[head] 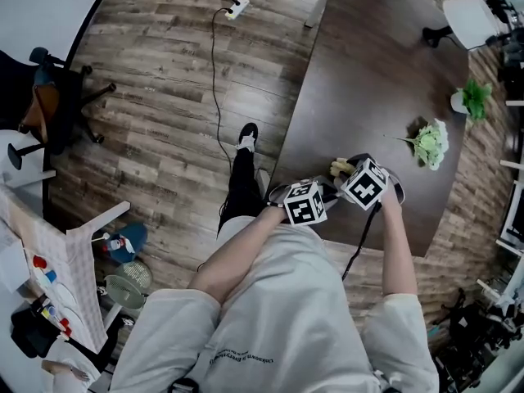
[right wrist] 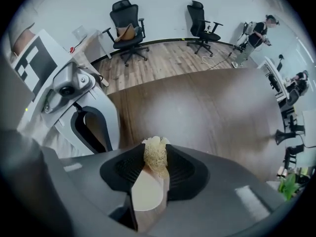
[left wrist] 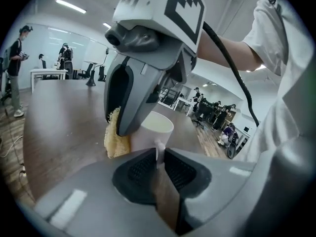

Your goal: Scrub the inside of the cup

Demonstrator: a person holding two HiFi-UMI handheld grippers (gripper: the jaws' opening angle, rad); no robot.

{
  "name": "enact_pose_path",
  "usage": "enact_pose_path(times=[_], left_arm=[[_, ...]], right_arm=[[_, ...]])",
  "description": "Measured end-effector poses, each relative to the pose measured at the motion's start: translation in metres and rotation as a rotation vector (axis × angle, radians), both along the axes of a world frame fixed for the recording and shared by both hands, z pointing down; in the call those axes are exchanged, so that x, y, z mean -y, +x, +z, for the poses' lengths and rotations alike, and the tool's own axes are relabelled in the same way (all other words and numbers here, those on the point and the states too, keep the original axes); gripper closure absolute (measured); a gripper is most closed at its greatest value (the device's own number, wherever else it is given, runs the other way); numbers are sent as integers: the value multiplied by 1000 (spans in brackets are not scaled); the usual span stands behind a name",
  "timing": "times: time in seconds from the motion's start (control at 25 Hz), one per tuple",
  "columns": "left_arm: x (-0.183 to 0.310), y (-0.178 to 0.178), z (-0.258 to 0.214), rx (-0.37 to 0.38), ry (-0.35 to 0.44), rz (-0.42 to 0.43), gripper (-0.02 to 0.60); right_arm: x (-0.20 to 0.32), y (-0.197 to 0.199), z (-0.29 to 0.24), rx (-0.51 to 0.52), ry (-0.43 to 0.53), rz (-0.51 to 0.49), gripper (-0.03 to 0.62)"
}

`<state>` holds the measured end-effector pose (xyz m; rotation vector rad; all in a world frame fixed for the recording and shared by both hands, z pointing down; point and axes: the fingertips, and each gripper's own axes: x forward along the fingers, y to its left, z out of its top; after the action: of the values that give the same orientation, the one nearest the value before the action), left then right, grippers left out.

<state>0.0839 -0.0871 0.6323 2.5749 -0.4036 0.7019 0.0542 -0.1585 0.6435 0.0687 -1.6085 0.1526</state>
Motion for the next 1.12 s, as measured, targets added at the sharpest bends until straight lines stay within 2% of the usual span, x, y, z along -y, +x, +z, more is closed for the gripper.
enact_pose_path(times=[0.32, 0.56, 0.84, 1.12], left_arm=[[-2, -6, -1, 8, 7, -28, 525], [1, -8, 0, 22, 20, -51, 523], [5, -8, 3, 52, 34, -77, 522], [2, -15, 5, 88, 48, -105, 523]], right_arm=[[-27, -14, -15, 25, -30, -15, 437], [-29, -11, -28, 59, 36, 11, 437], [-20, 2, -52, 176, 143, 135, 439], [-29, 10, -73, 398, 204, 338, 439]])
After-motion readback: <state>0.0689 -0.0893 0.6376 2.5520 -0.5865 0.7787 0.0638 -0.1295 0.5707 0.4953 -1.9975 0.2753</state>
